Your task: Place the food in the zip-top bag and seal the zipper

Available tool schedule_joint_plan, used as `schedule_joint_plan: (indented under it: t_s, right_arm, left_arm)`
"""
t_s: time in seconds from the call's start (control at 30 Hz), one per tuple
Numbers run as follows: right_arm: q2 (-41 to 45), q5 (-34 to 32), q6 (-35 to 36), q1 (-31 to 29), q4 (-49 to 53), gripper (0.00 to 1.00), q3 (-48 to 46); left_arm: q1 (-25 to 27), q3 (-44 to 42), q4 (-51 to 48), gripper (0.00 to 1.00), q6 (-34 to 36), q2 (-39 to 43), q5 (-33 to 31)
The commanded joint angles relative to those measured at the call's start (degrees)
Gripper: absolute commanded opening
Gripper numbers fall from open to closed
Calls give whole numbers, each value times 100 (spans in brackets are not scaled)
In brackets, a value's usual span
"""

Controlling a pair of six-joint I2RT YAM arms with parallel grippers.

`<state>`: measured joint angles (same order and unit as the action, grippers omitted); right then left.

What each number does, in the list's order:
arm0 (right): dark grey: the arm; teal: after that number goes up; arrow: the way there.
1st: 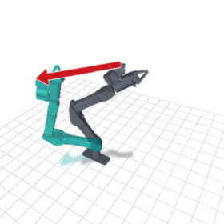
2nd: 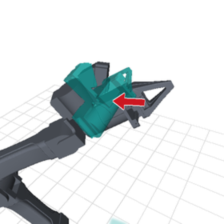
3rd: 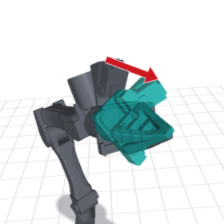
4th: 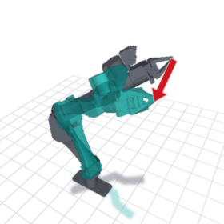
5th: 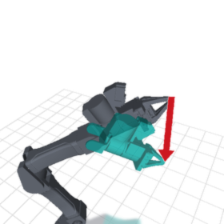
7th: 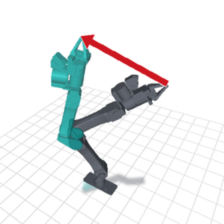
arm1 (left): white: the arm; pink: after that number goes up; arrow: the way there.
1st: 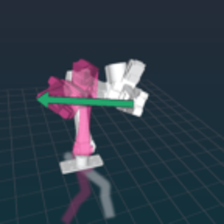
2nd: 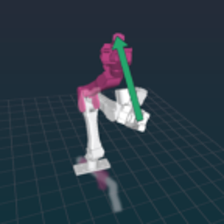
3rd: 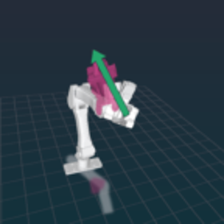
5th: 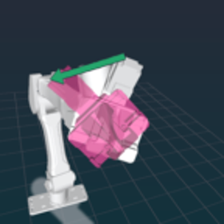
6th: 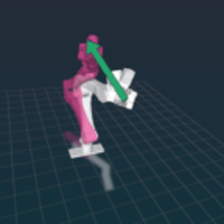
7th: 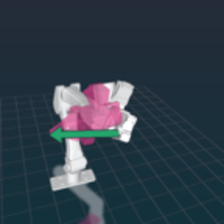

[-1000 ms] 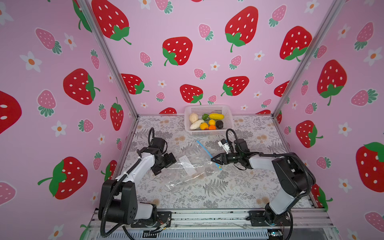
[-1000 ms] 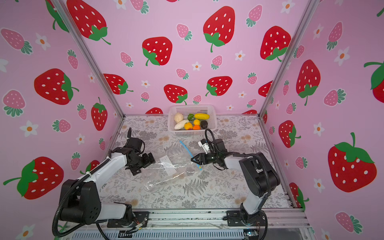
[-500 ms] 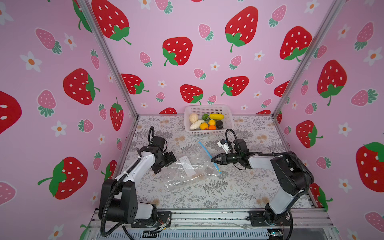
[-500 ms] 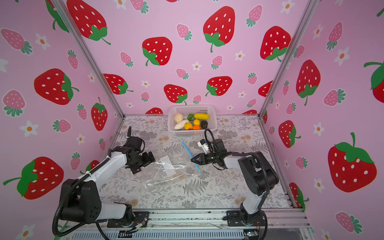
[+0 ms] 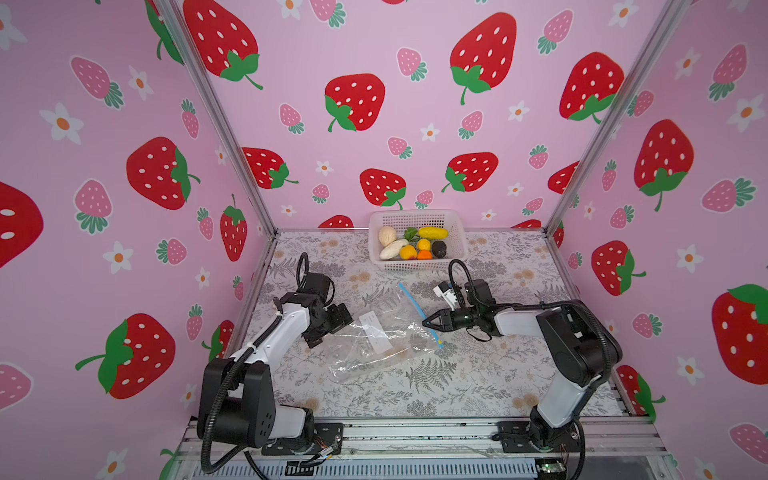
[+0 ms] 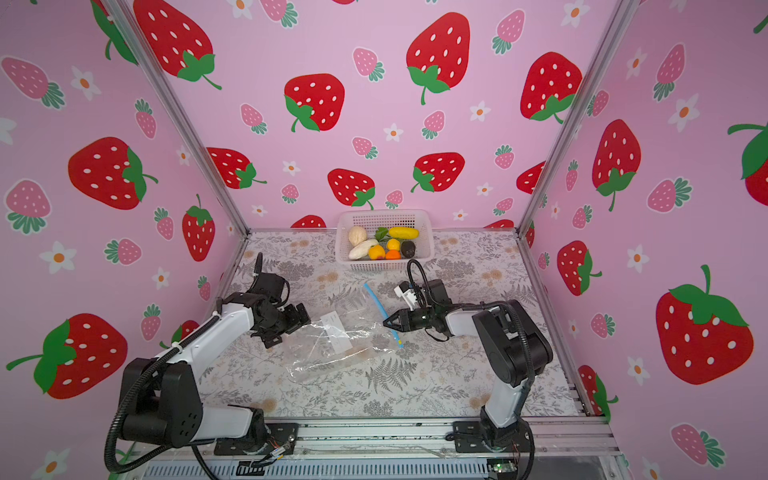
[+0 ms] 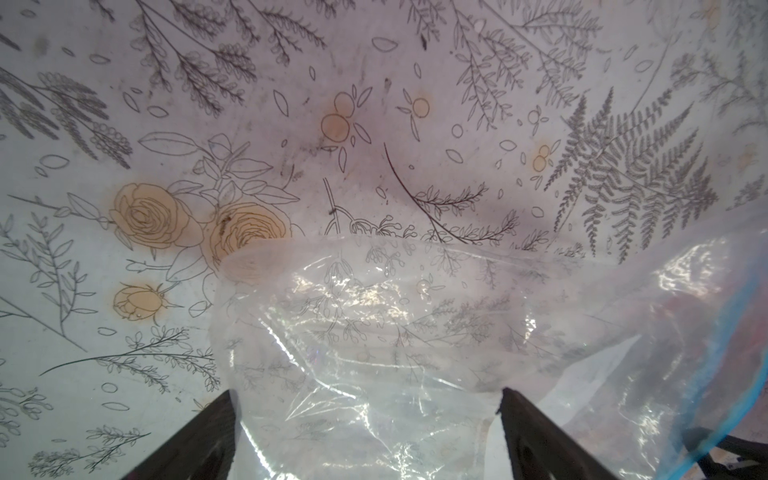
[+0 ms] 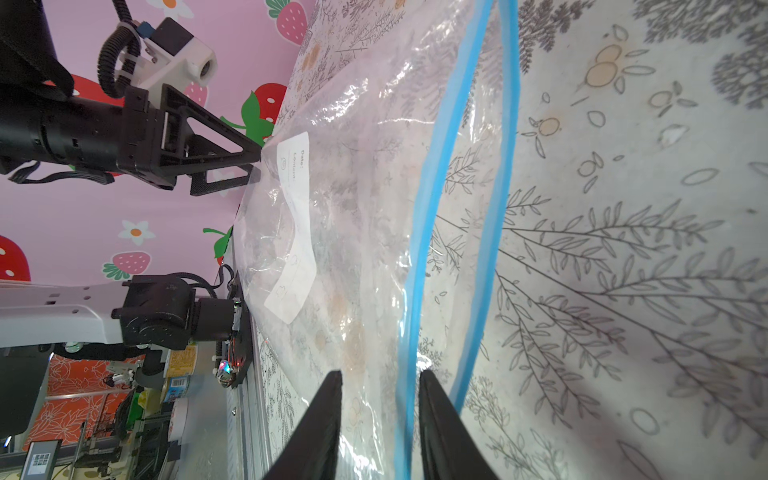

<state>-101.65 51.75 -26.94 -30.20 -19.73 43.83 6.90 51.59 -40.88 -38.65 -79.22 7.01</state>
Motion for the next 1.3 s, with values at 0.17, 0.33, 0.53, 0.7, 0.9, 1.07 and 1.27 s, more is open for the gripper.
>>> schedule_joint_plan:
  t_s: [0.17,0.33,0.53,0.7,0.9,1.07,1.27]
  right_arm:
    - [243,138,-232,-61,-799,21,-256]
    - [306,83,-505,-159,-1463,15,-460]
    - [513,-344,-839,-417,-2472,9,-767]
    - [650,-942,-976,-707,-3461,4,-1054]
    - [521,-1272,-798,-1042,-3747,0,-1034]
    - [595,-1743,-465,-1307,-4036,0,-1204]
    - [582,-1949,116,-1562,-4352,0,-1280]
  left_arm:
    - [-31,277,-395,99,127,211,-338]
    - [-56,646,-717,99,304,302,-664]
    - [-182,1112,-1024,99,473,384,-848]
    - [57,1454,-1045,96,340,487,-306]
    - [752,1841,-1056,94,155,298,-194]
    - [1411,2100,-1048,92,0,60,-114]
    - [2106,2367,-892,90,-142,-293,-23]
